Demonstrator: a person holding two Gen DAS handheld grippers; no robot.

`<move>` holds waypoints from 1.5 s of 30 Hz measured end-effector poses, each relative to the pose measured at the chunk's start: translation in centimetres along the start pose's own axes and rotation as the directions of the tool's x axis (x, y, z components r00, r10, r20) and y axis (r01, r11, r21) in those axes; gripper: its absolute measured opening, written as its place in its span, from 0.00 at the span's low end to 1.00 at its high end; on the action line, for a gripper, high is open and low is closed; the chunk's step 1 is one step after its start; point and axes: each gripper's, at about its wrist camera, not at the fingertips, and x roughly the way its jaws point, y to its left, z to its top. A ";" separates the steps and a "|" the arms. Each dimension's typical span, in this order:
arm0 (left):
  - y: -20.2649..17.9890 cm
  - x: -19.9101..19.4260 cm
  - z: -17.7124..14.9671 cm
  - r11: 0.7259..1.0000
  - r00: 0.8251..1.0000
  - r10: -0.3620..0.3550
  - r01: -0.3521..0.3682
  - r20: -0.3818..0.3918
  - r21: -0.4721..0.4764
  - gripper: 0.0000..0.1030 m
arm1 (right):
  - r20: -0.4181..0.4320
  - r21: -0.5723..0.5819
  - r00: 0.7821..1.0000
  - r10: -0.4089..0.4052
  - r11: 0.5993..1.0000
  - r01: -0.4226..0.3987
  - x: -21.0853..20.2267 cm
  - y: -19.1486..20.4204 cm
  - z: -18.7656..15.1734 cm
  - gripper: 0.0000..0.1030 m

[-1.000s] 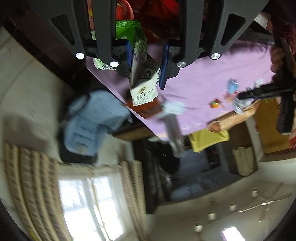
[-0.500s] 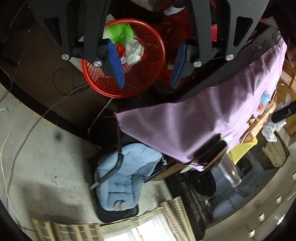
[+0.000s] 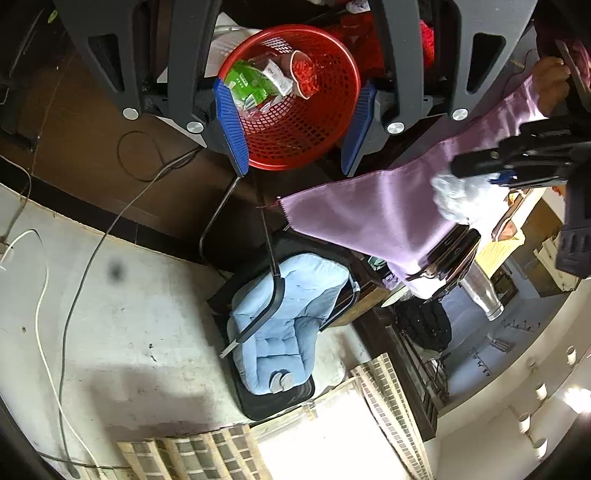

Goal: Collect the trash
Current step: 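Open both grippers to drop the tissue and carton into the wastebasket, then move both grippers back over the table toward the remaining trash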

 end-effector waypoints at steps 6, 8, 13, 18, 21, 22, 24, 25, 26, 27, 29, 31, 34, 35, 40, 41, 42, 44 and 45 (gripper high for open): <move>-1.1 2.6 1.3 0.999 0.999 -0.029 0.030 -0.044 0.026 0.68 | -0.008 0.028 1.000 0.004 1.000 -0.004 0.4 -1.1 0.0 0.50; -1.3 2.7 1.5 0.999 0.999 -0.020 0.021 -0.031 0.026 0.75 | -0.007 0.033 1.000 0.006 0.999 -0.006 0.3 -1.4 -0.1 0.50; -0.9 1.6 1.7 0.999 1.000 0.028 -0.028 0.006 0.021 0.79 | 0.002 0.038 1.000 0.013 0.999 -0.013 0.1 -1.3 0.0 0.50; 0.8 -1.2 1.1 0.997 0.996 0.072 -0.071 0.061 -0.022 0.84 | 0.010 0.021 1.000 0.026 0.999 -0.026 -0.3 -0.3 0.1 0.50; 2.0 -3.2 0.2 0.992 0.989 0.118 -0.114 0.092 -0.044 0.86 | 0.019 -0.006 0.999 0.037 0.999 -0.037 -0.7 1.0 0.4 0.50; 2.6 -4.0 -0.1 0.990 0.986 0.134 -0.128 0.104 -0.058 0.86 | 0.021 -0.013 0.999 0.041 0.999 -0.041 -0.8 1.4 0.4 0.50; 3.7 -5.4 -0.8 0.985 0.980 0.157 -0.147 0.122 -0.086 0.88 | 0.025 -0.036 0.998 0.056 0.998 -0.055 -1.1 2.5 0.7 0.51; 4.2 -6.1 -1.2 0.982 0.977 0.169 -0.156 0.130 -0.102 0.88 | 0.027 -0.047 0.998 0.061 0.997 -0.060 -1.3 3.0 0.8 0.51; 5.2 -7.1 -1.8 0.977 0.972 0.187 -0.169 0.142 -0.128 0.89 | 0.032 -0.067 0.997 0.068 0.996 -0.065 -1.5 4.0 1.0 0.51; 5.8 -7.8 -2.1 0.974 0.969 0.197 -0.176 0.149 -0.144 0.89 | 0.034 -0.077 0.997 0.072 0.995 -0.070 -1.6 4.5 1.0 0.52; 7.5 -9.6 -3.2 0.963 0.960 0.222 -0.190 0.168 -0.189 0.89 | 0.040 -0.109 0.995 0.087 0.991 -0.082 -2.0 6.1 1.3 0.54; 8.8 -11.3 -4.3 0.953 0.951 0.244 -0.199 0.188 -0.228 0.89 | 0.044 -0.134 0.994 0.097 0.987 -0.090 -2.3 7.4 1.5 0.55; 10.6 -13.7 -6.1 0.937 0.936 0.280 -0.218 0.213 -0.274 0.90 | 0.045 -0.191 0.992 0.121 0.975 -0.111 -2.8 10.3 1.8 0.56; 11.5 -14.8 -7.0 0.927 0.927 0.300 -0.229 0.224 -0.297 0.90 | 0.043 -0.208 0.990 0.131 0.971 -0.120 -2.9 11.3 1.8 0.57; 15.1 -18.5 -10.6 0.886 0.899 0.363 -0.253 0.244 -0.388 0.92 | 0.025 -0.279 0.983 0.183 0.945 -0.168 -3.1 16.2 1.8 0.62; 15.8 -19.2 -11.5 0.876 0.892 0.379 -0.260 0.246 -0.406 0.92 | 0.016 -0.301 0.979 0.201 0.935 -0.187 -3.1 17.7 1.8 0.63; 16.4 -19.8 -12.1 0.867 0.887 0.391 -0.266 0.246 -0.421 0.93 | 0.011 -0.312 0.977 0.211 0.930 -0.197 -3.1 18.7 1.7 0.65; 18.0 -21.1 -13.8 0.843 0.873 0.421 -0.277 0.245 -0.462 0.93 | -0.003 -0.340 0.970 0.242 0.912 -0.229 -3.0 21.2 1.5 0.72; 18.7 -21.7 -14.6 0.832 0.868 0.432 -0.280 0.243 -0.479 0.93 | -0.009 -0.349 0.967 0.253 0.906 -0.241 -3.0 22.1 1.4 0.74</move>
